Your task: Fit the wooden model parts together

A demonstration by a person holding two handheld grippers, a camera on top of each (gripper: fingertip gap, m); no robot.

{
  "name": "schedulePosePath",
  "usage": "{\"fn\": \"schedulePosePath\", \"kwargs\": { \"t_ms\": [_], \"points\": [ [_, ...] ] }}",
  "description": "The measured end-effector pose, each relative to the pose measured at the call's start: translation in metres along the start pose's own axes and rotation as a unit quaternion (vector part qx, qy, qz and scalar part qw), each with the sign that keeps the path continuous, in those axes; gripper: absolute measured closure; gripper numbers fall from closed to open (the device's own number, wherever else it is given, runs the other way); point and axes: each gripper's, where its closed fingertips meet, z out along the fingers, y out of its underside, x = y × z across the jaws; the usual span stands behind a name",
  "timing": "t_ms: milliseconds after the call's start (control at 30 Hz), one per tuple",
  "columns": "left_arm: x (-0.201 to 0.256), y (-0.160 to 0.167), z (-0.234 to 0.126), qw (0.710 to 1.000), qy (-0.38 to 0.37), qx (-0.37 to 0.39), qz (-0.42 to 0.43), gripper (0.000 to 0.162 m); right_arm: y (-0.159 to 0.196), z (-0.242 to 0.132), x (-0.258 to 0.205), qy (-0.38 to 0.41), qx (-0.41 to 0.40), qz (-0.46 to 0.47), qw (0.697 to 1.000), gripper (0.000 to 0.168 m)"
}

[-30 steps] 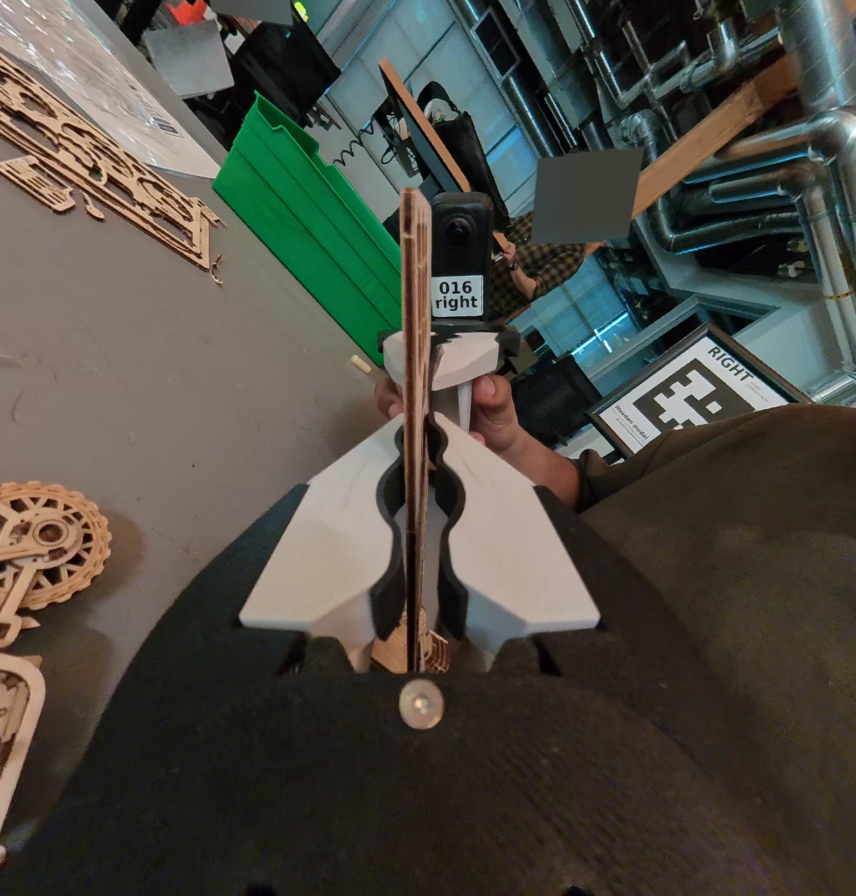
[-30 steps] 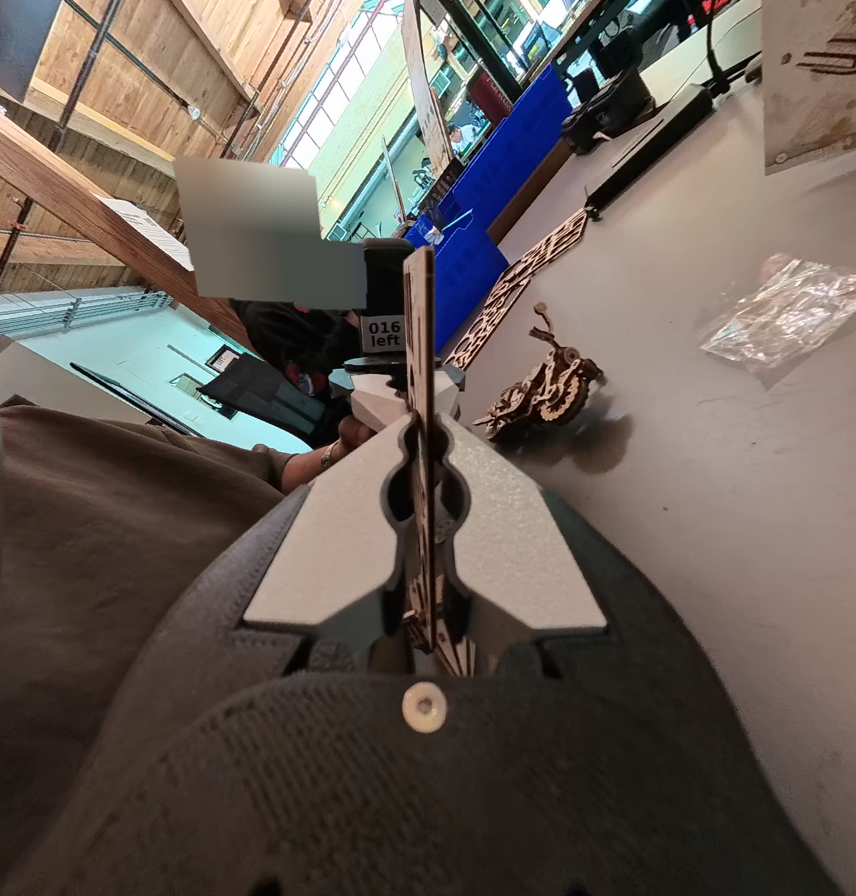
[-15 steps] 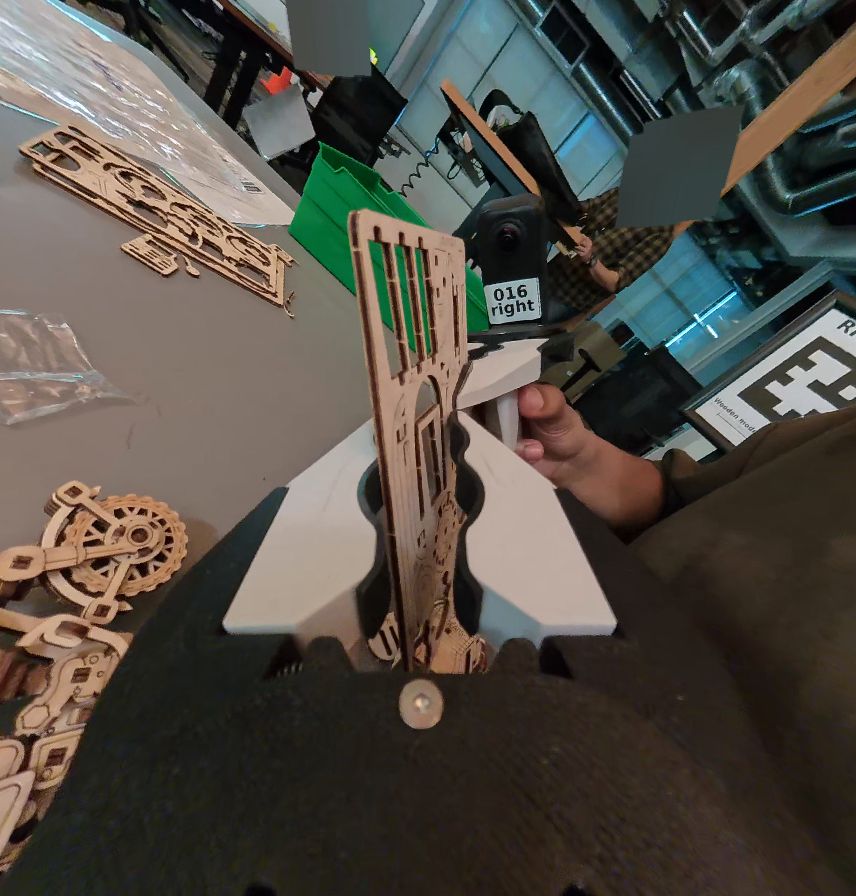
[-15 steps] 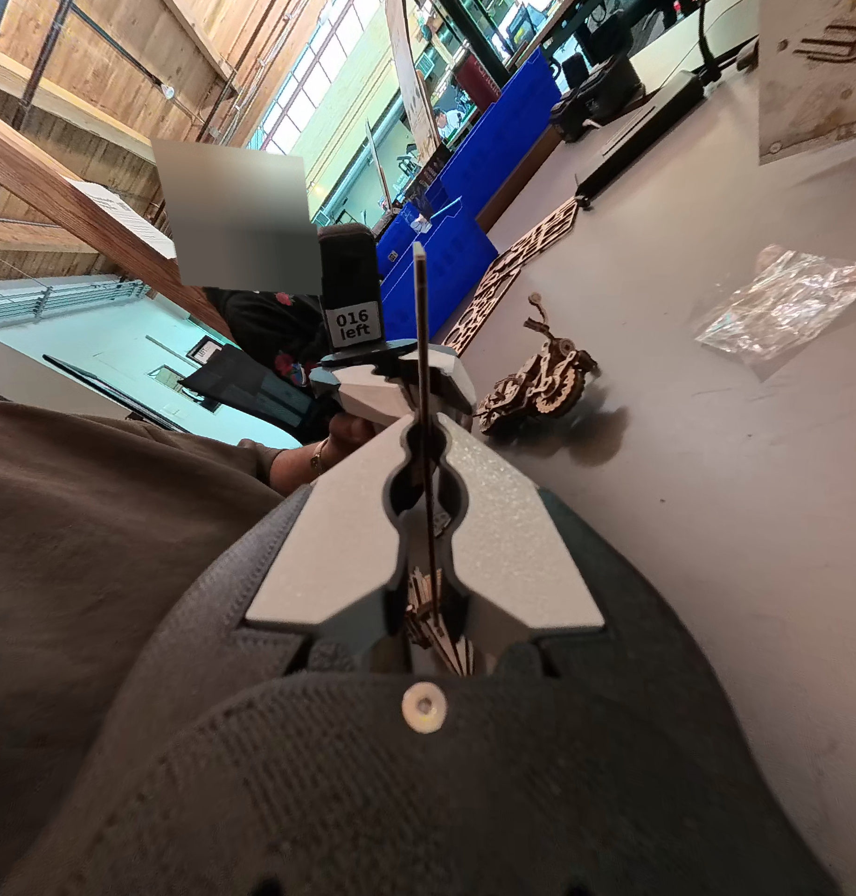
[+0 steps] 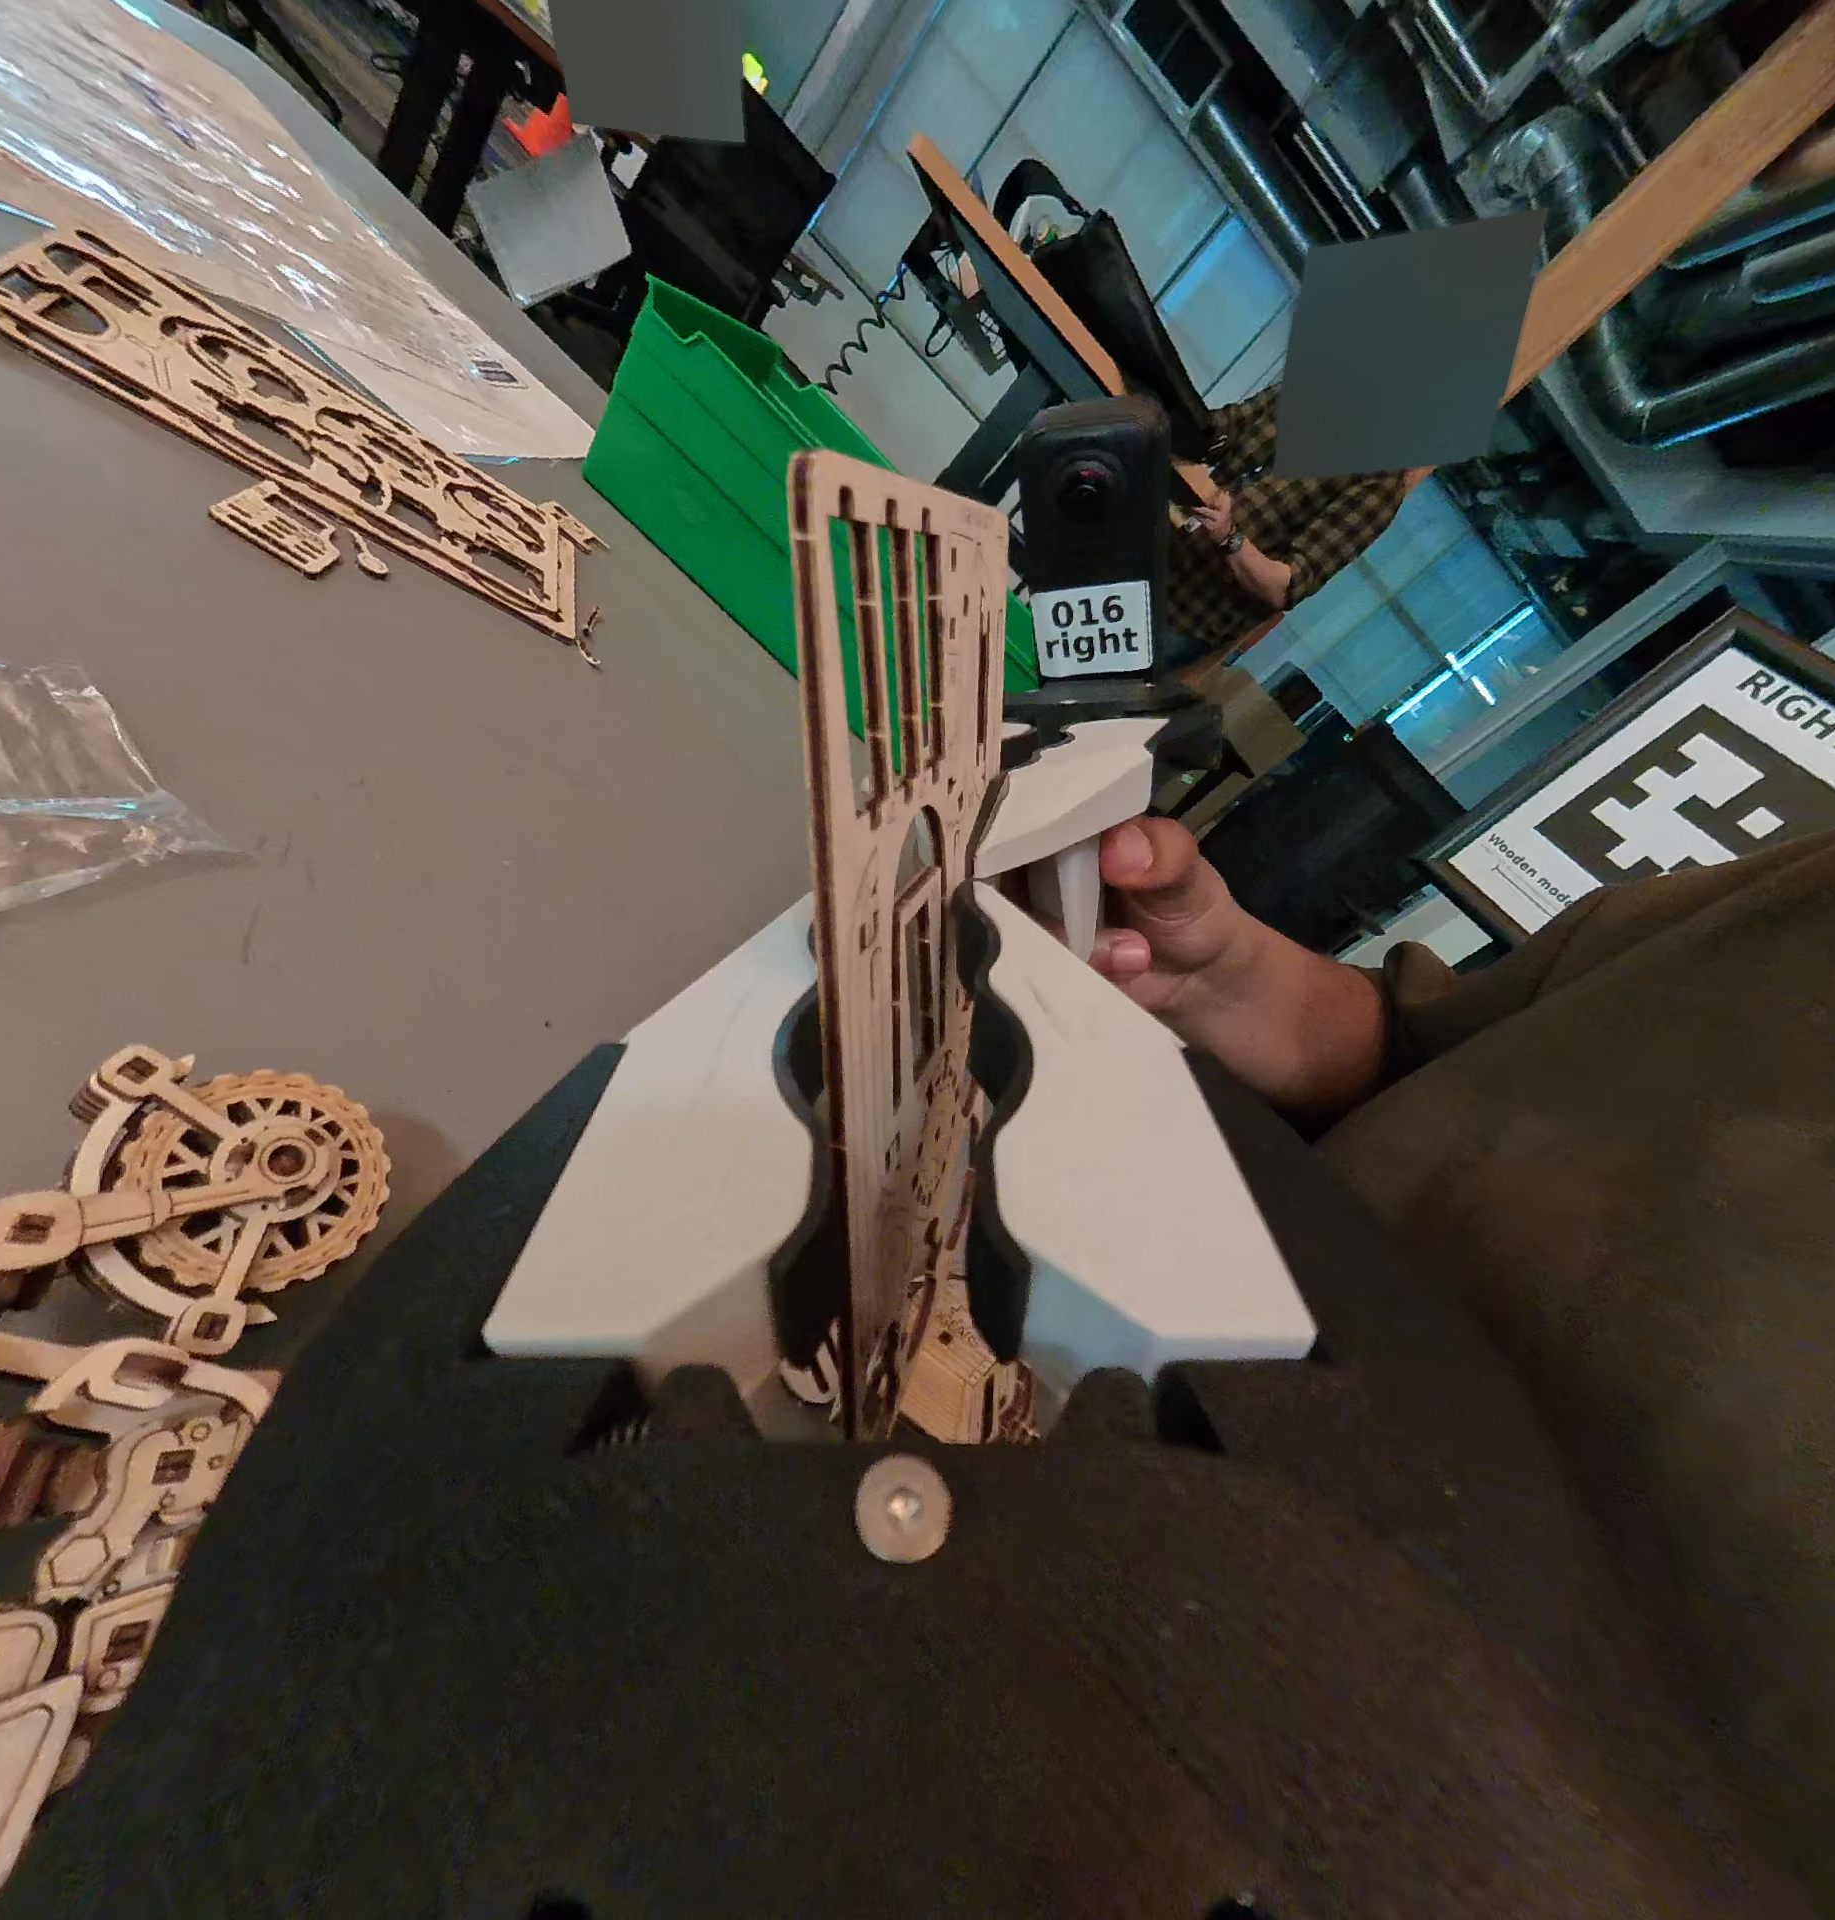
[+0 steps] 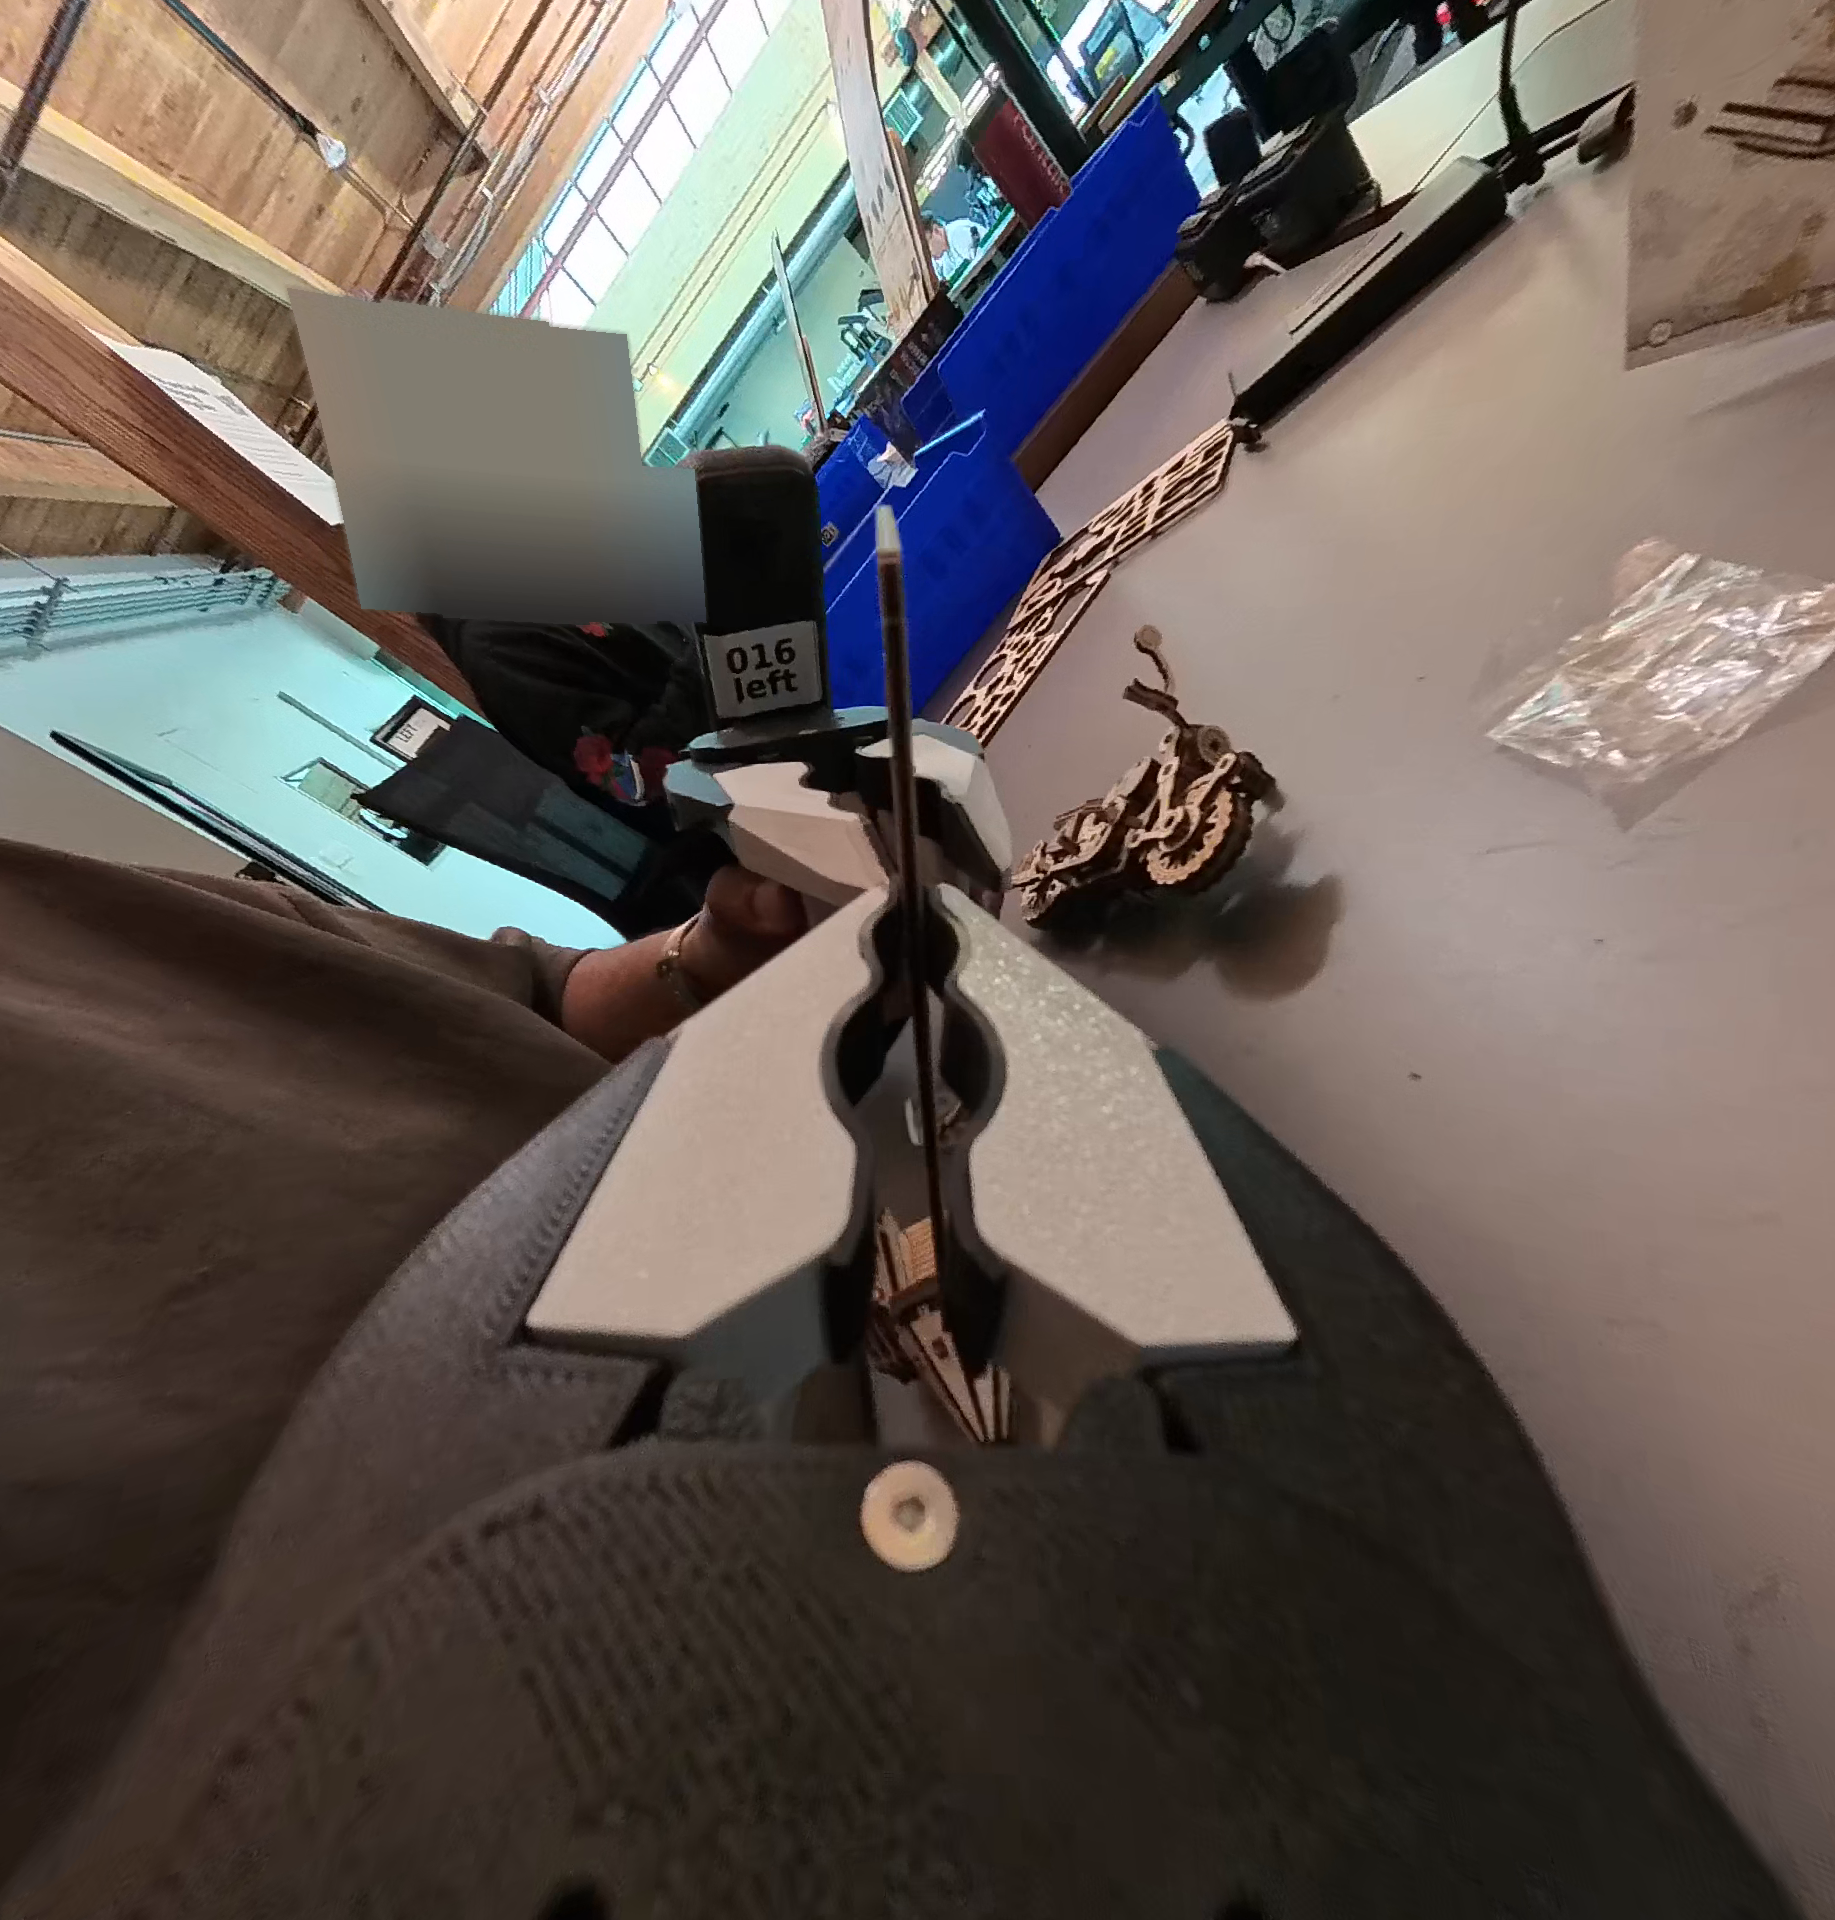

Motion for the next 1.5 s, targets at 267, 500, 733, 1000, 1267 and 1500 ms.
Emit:
{"fn": "schedulePosePath", "kwargs": {
  "t_ms": [267, 500, 733, 1000, 1267, 1500],
  "points": [
    [0.001, -0.001, 0.000, 1.000, -0.007, -0.003, 0.006, 0.148, -0.001, -0.001, -0.001, 0.022, -0.003, -0.028, 0.999, 0.168],
    [0.001, -0.002, 0.001, 1.000, -0.024, 0.001, 0.017, 0.150, -0.002, -0.002, -0.001, 0.026, -0.004, -0.037, 0.999, 0.168],
    [0.005, -0.003, 0.002, 1.000, -0.015, 0.004, 0.009, 0.154, -0.002, -0.003, -0.003, 0.018, -0.004, -0.043, 0.999, 0.168],
    [0.010, -0.006, 0.001, 1.000, 0.013, 0.024, -0.004, 0.150, -0.005, -0.003, -0.007, 0.000, 0.006, -0.039, 0.999, 0.168],
    [0.010, -0.014, 0.000, 0.998, -0.026, 0.051, 0.037, 0.138, -0.009, -0.003, -0.013, 0.022, 0.010, -0.074, 0.997, 0.168],
    [0.009, -0.018, -0.001, 0.996, -0.050, 0.050, 0.047, 0.129, -0.010, -0.003, -0.015, 0.038, 0.015, -0.088, 0.995, 0.167]
  ]
}}
